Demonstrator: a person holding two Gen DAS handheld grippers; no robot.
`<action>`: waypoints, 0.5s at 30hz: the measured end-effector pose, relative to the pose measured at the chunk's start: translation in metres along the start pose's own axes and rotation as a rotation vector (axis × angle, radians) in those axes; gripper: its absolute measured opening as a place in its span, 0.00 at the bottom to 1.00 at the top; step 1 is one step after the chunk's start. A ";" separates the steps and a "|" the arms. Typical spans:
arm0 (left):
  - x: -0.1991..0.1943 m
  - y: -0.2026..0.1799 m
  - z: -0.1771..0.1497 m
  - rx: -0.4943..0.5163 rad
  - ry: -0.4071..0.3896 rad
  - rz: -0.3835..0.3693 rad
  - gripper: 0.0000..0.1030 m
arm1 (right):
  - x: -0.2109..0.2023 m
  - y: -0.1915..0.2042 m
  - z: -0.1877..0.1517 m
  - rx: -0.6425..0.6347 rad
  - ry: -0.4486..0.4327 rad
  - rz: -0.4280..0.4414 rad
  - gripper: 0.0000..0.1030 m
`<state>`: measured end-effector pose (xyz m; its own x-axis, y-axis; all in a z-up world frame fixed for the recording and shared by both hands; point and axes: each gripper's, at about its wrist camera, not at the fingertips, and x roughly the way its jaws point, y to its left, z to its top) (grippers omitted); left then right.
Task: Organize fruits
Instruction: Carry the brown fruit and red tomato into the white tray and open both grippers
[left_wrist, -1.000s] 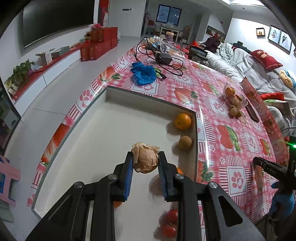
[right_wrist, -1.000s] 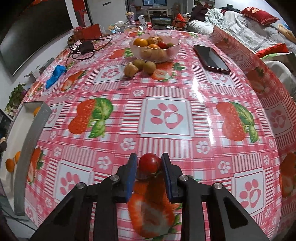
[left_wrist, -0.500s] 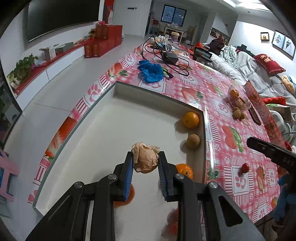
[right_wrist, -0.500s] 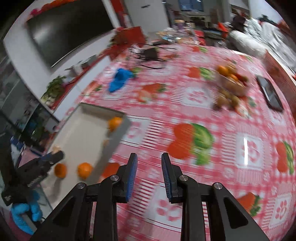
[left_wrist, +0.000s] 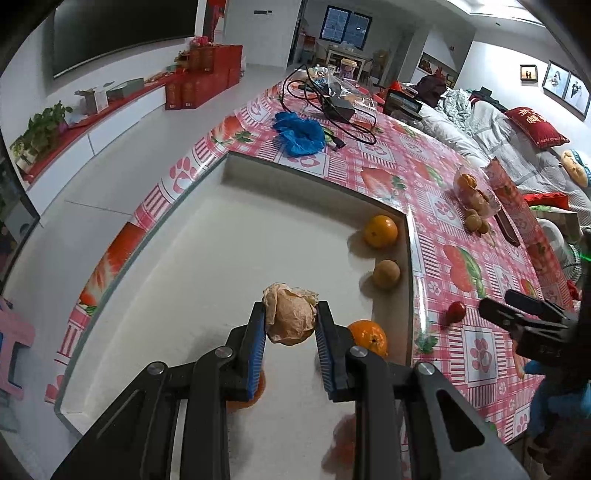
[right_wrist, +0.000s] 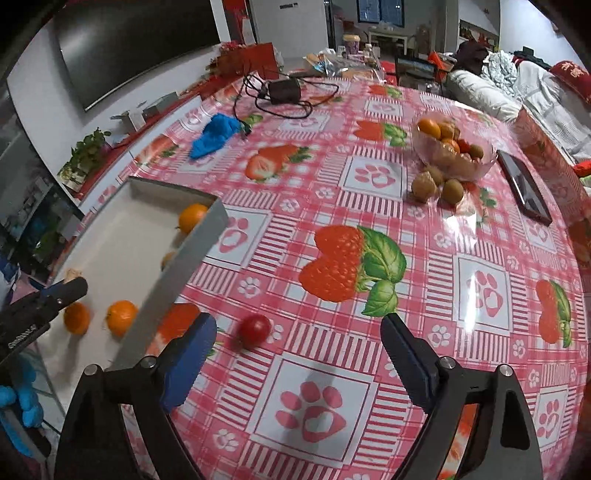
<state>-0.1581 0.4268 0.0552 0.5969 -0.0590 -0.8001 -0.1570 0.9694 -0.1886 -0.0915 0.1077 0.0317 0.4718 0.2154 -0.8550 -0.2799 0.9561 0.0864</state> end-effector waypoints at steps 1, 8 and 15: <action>0.000 -0.001 0.000 0.003 0.000 0.000 0.28 | 0.003 0.000 0.000 -0.003 0.003 -0.002 0.89; 0.002 -0.001 -0.002 0.006 0.018 0.013 0.28 | 0.037 0.032 0.004 -0.120 0.048 -0.019 0.80; 0.003 -0.002 -0.002 0.007 0.023 0.016 0.28 | 0.037 0.040 -0.002 -0.133 0.075 -0.021 0.25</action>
<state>-0.1577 0.4247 0.0523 0.5765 -0.0491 -0.8156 -0.1609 0.9718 -0.1722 -0.0869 0.1531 0.0019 0.4163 0.1754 -0.8922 -0.3814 0.9244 0.0038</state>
